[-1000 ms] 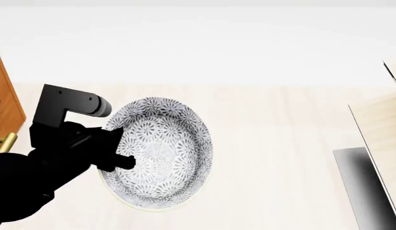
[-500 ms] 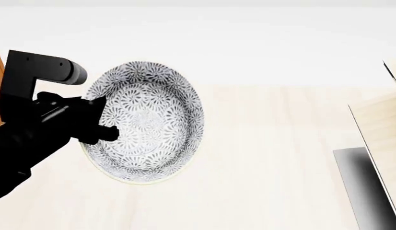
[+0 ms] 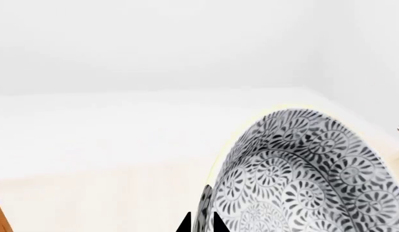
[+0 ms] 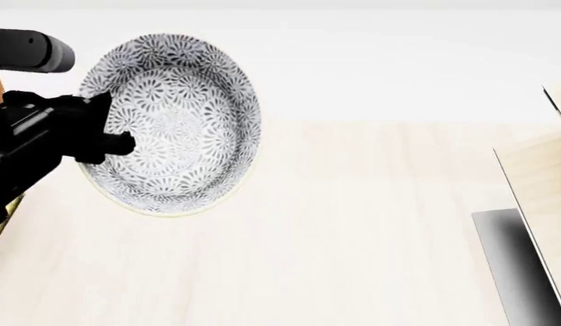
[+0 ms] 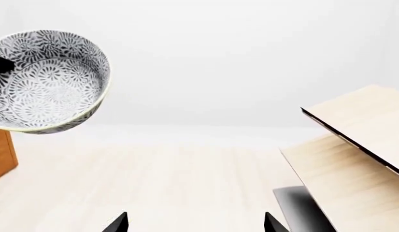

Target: Close the top drawer of the cabinet and put the bowl on top of it.

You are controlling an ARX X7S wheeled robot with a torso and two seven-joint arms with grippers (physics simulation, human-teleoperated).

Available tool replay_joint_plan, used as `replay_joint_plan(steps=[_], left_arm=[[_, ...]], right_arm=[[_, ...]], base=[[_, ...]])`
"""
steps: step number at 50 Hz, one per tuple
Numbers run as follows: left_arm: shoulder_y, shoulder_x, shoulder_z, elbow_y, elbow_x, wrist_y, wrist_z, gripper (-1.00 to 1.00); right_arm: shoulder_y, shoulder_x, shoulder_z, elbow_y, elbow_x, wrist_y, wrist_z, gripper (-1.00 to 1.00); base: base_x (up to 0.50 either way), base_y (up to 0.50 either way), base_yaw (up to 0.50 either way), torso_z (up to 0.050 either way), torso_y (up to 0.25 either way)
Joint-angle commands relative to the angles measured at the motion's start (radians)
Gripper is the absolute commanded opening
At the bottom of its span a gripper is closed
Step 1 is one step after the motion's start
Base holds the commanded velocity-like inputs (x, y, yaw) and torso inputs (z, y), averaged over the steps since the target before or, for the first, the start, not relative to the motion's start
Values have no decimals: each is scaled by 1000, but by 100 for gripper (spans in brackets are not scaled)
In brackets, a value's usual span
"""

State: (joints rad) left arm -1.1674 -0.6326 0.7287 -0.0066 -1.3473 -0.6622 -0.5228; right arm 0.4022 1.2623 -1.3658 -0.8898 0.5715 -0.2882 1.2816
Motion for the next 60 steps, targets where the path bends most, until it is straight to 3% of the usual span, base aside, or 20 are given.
replay_joint_plan(steps=[1,8,15,22,25,28,42,47,50,60], left_arm=[[-8,-18,-51,9,-16,23,-52,-100],[-9,-30,-69,3,-2,43,-88,-100],[-5,-54,-91,19,4,63,-116,-100],[-14,-79,-125,35,-38,60,-135,-100],[-26,-93,-145,33,-45,64,-163,-100],[-32,-100,-160,30,-65,63,-178,-100],[-52,-147,-219,29,-102,71,-279,-100],[-50,-168,-245,45,-119,81,-310,-100],[-53,-178,-256,49,-122,85,-327,-100],[-64,-212,-275,62,-119,85,-352,-100]], right_arm=[[10,5,7,-19,20,15,-2,100],[-43,-40,-14,81,-46,-48,-7,100],[12,8,13,-21,31,17,-5,100],[-47,-43,-12,86,-47,-51,-11,100],[10,15,17,-23,33,13,-5,100],[-42,-29,-6,72,-39,-50,-9,100],[-48,-37,-6,78,-46,-49,-11,100],[0,20,20,-22,27,6,-2,100],[-53,-31,-4,76,-48,-52,-6,100],[-58,-39,-4,89,-50,-62,-13,100]], base=[[0,0,0,0,0],[0,0,0,0,0],[0,0,0,0,1],[0,0,0,0,0],[0,0,0,0,0],[0,0,0,0,0],[0,0,0,0,1],[0,0,0,0,0],[0,0,0,0,0],[0,0,0,0,1]])
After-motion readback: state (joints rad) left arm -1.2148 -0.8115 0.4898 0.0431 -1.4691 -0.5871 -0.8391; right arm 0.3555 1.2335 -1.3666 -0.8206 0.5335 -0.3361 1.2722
